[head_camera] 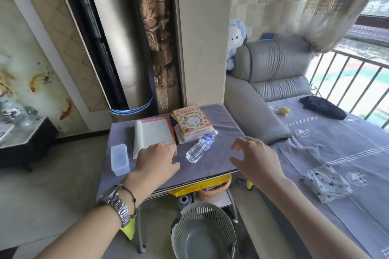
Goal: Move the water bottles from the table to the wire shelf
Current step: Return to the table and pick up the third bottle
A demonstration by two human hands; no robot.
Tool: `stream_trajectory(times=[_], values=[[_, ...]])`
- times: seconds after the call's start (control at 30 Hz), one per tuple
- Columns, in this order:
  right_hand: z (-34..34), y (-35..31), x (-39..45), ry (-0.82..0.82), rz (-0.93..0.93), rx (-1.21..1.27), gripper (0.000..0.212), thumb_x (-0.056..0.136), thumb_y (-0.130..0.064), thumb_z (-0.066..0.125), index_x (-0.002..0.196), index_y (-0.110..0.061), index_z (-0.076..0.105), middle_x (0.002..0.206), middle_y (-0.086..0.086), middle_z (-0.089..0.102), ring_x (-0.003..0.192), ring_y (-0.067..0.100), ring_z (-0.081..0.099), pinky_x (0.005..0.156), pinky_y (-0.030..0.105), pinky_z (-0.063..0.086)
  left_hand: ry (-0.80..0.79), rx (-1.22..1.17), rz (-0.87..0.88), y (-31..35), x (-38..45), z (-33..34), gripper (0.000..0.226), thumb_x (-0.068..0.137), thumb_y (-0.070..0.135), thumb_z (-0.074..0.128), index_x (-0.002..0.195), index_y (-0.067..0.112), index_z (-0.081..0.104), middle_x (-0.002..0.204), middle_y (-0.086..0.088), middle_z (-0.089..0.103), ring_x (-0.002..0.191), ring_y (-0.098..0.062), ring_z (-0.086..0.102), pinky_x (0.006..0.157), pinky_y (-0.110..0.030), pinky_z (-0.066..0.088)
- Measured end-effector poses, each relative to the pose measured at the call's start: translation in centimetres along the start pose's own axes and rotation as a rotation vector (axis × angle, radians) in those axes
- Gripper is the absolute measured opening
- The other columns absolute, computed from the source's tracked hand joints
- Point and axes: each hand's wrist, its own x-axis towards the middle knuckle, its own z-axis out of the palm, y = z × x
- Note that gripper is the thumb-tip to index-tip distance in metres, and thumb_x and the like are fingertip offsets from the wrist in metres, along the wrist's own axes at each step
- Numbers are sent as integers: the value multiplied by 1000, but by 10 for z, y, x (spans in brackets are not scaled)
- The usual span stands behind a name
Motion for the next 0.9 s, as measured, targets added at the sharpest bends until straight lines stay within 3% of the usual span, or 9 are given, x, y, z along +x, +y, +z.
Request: stream_trajectory(times=[0.4, 0.7, 0.9], values=[[93, 18, 102, -82, 200, -9, 26, 83, -31, 61, 108, -25, 60, 108, -5, 65, 103, 19, 58, 74, 31, 45, -122, -66, 143, -25, 148, 88, 28, 91, 38, 53, 112, 21, 57, 114, 1, 65, 104, -25, 63, 81, -32, 46], [143, 52, 152, -162, 246, -45, 26, 83, -32, 60, 109, -26, 59, 108, -5, 64, 104, 19, 58, 74, 32, 47, -157, -180, 176, -2, 225, 162, 34, 91, 40, 53, 120, 21, 50, 120, 1, 62, 107, -22, 61, 81, -33, 47], [184, 84, 192, -249, 237, -41, 25, 84, -28, 57, 109, -27, 59, 109, -5, 64, 107, 20, 56, 77, 32, 47, -204, -242, 82, 13, 266, 225, 65, 86, 43, 59, 143, 26, 30, 134, -2, 47, 123, -23, 48, 88, -38, 46]])
